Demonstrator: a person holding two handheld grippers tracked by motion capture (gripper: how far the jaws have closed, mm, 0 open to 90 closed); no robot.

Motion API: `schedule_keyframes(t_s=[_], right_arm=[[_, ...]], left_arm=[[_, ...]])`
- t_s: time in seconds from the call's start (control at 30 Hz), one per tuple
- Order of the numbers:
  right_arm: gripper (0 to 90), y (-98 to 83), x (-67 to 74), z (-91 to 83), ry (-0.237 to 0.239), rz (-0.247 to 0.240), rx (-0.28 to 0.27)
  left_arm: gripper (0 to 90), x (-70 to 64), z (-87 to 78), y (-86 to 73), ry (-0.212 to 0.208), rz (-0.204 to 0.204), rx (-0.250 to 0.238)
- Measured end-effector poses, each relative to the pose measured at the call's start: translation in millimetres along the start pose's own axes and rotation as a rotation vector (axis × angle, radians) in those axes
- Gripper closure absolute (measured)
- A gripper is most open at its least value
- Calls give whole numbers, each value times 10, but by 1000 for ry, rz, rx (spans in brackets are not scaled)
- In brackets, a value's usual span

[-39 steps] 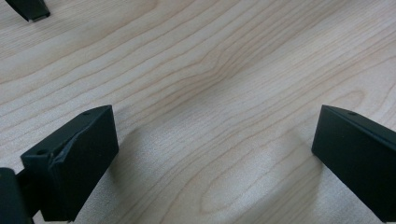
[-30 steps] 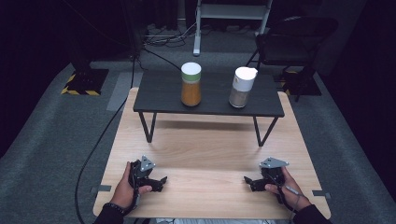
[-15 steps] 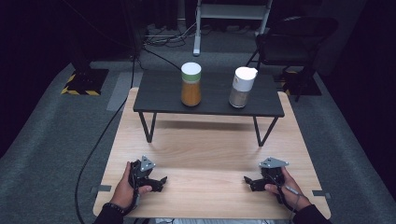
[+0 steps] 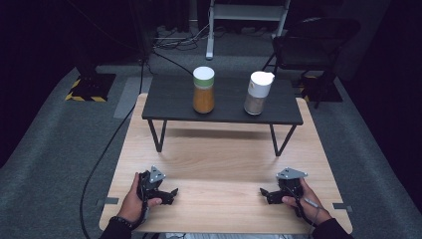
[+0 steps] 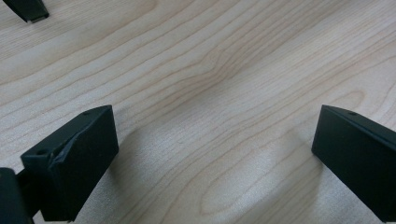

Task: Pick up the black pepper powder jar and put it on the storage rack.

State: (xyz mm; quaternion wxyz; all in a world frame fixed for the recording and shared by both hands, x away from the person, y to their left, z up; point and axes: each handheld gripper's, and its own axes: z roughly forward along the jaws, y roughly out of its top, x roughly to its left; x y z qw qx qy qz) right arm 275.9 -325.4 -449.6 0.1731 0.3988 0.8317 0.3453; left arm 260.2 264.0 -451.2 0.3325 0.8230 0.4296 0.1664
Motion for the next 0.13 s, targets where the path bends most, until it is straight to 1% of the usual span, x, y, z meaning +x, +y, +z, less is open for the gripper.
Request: schedule_keyframes(t_s=[0.13], right_arm=[[0, 0, 1, 0, 0, 0, 0]], left_arm=[[4, 1, 0, 1, 0, 0, 0]])
